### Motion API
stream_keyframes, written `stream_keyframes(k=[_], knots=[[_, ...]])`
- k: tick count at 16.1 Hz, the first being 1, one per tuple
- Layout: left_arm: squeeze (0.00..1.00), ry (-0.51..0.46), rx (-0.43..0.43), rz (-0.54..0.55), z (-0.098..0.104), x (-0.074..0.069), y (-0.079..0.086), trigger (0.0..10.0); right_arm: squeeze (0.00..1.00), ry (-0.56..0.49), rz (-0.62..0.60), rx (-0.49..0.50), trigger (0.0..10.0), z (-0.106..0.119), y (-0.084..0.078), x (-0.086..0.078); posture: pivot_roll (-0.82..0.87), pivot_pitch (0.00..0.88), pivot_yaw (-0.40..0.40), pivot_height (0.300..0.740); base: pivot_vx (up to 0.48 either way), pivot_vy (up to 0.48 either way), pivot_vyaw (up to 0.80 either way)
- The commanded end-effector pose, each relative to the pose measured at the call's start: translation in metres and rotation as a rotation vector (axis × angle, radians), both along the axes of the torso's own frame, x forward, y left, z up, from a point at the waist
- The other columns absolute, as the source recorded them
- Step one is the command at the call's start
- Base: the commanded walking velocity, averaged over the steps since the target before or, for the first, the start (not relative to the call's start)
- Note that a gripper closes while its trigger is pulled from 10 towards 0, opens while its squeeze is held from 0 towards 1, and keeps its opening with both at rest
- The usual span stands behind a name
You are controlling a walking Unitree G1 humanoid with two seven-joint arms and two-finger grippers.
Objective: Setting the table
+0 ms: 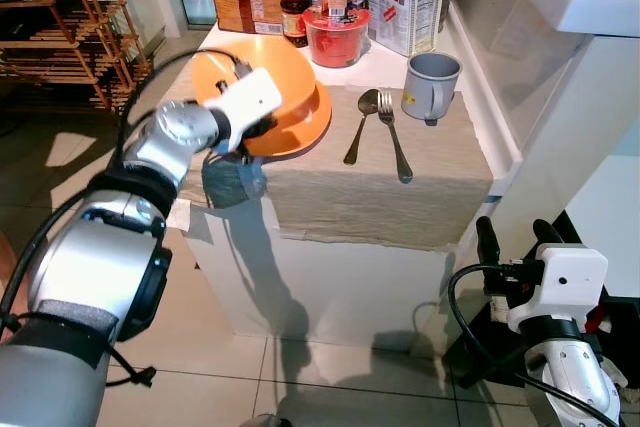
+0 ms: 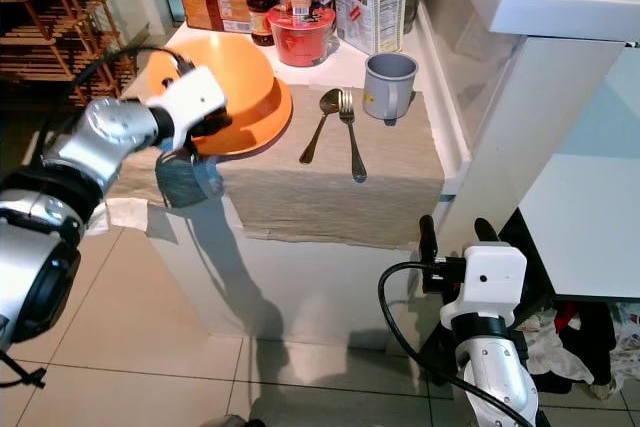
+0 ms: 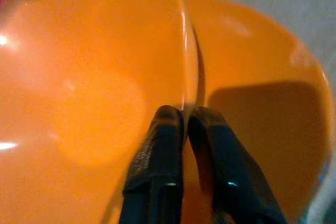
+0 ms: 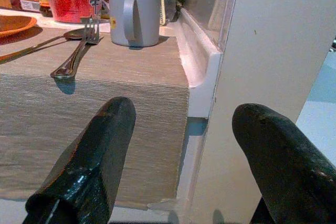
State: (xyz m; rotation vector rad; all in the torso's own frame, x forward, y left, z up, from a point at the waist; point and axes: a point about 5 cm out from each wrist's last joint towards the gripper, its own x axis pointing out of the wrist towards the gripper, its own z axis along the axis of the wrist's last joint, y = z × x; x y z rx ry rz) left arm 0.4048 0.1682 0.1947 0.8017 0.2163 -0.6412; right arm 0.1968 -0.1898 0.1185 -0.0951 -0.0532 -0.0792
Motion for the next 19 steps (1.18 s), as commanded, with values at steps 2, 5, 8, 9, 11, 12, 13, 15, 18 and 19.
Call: stream_keyframes(k=[2,5,8,9,11,12,13,15,18,19], knots=[[0.0,0.019,0.001,0.013,-0.005,-0.001,0.002,0.0,0.0,0.009,0.008,-0.001,10.0,0.0,0.002,0.001,-0.14,0.014,0.064,0.74,0.0,0.0,0.0],[0.0,-0.019,-0.097,0.016,0.008,0.002,0.0,0.0,0.0,0.012,0.012,-0.001,10.0,-0.001,0.002,0.001,-0.13,0.01,0.061,0.74,0.0,0.0,0.0],[0.0,-0.09,-0.161,-0.01,0.027,0.005,-0.005,0.0,0.0,0.014,0.014,-0.002,10.0,-0.002,0.002,0.002,-0.13,0.005,0.061,0.74,0.0,0.0,0.0],[0.0,-0.127,-0.195,-0.031,0.038,0.006,-0.008,0.0,0.0,0.015,0.014,-0.002,10.0,-0.002,0.002,0.002,-0.13,0.0,0.06,0.74,0.0,0.0,0.0],[0.0,-0.171,-0.242,-0.068,0.053,0.007,-0.013,0.0,0.0,0.018,0.017,0.0,10.0,-0.003,0.003,0.002,-0.12,0.0,0.06,0.74,0.0,0.0,0.0],[0.0,-0.182,-0.255,-0.088,0.057,0.006,-0.015,0.0,0.0,0.018,0.019,0.0,10.0,-0.004,0.003,0.003,-0.12,0.0,0.061,0.74,0.0,0.0,0.0],[0.0,-0.185,-0.258,-0.1,0.058,0.006,-0.016,0.0,0.0,0.018,0.019,0.0,10.0,-0.004,0.003,0.003,-0.12,0.0,0.061,0.74,0.0,0.0,0.0],[0.0,-0.179,-0.277,-0.15,0.061,0.004,-0.018,0.0,0.0,0.02,0.02,0.002,10.0,-0.006,0.004,0.004,-0.11,0.0,0.06,0.74,0.0,0.0,0.0],[1.0,-0.184,-0.255,-0.119,0.058,0.004,-0.013,10.0,0.0,0.02,0.024,0.003,10.0,-0.007,0.005,0.005,-0.11,0.0,0.061,0.74,0.0,0.0,0.0],[1.0,-0.183,-0.256,-0.112,0.058,0.004,-0.011,10.0,0.0,0.02,0.024,0.003,10.0,-0.007,0.005,0.005,-0.11,0.0,0.062,0.74,0.0,0.0,0.0]])
